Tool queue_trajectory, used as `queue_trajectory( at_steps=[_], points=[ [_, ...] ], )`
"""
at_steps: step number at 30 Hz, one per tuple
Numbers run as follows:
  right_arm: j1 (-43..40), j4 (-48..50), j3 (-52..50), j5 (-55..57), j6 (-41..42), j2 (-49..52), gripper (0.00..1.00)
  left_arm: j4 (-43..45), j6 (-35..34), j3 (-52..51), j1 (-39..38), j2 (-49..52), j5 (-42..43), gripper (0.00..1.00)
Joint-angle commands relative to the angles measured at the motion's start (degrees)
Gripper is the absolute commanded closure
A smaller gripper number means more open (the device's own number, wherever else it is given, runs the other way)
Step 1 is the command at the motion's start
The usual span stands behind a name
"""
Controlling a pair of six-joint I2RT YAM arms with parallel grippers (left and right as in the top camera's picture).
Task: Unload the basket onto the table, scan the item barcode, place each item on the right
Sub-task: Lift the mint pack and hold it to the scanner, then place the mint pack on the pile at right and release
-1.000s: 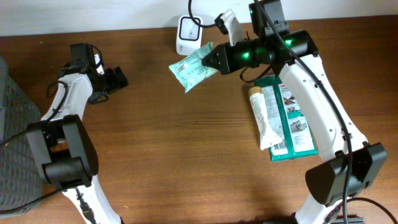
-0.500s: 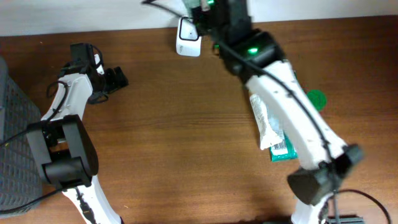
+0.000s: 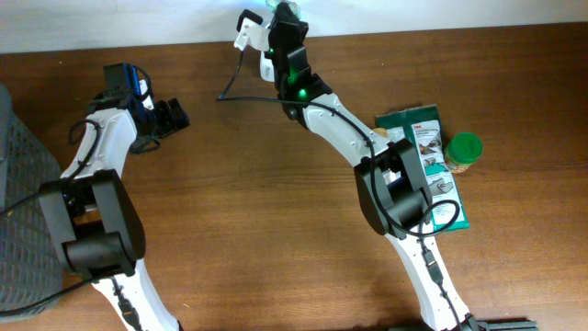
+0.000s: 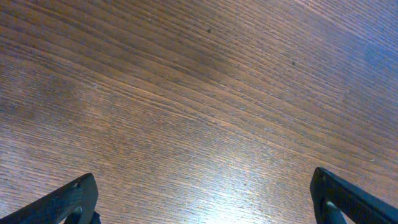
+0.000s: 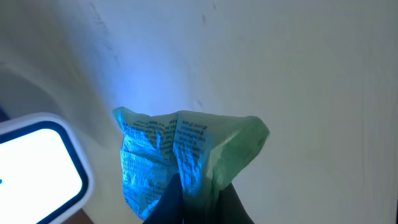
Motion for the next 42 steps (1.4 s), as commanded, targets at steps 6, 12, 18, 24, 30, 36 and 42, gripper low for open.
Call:
queue_trajectory(
  at_steps=[6, 12, 18, 24, 30, 36, 42],
  points=[
    [0.57, -2.21, 0.85, -1.40, -0.66, -0.68, 0.96, 0.00, 0.28, 0.57, 0.26, 0.61, -0.42, 0.01],
    [0.52, -7.10, 0.85, -1.73, 11.04, -7.76, 0.96, 0.00, 0.28, 0.57, 0.26, 0.61, -0.42, 0.01],
    [0.39, -32.06, 0.85, -12.59, 38.29, -20.94, 0.96, 0.00, 0.28, 0.57, 0.26, 0.61, -0.42, 0.01],
    [-5.16, -69.53, 0.85, -25.90, 70.18, -34.58, 0.96, 0.00, 0.28, 0.57, 0.26, 0.61, -0.42, 0.01],
    [-22.34, -100.89, -0.07, -27.26, 77.94, -34.80, 0.96, 0.00, 0.28, 0.57, 0.26, 0.61, -0.42, 0.01],
    [-34.03, -94.95, -16.68, -26.86, 82.18, -34.10, 0.96, 0.00, 0.28, 0.57, 0.26, 0.61, -0.42, 0.01],
    [-34.36, -89.61, -25.55, -26.80, 81.74, -34.07, 0.70, 0.00, 0.28, 0.57, 0.26, 0.61, -0.42, 0.01]
  ],
)
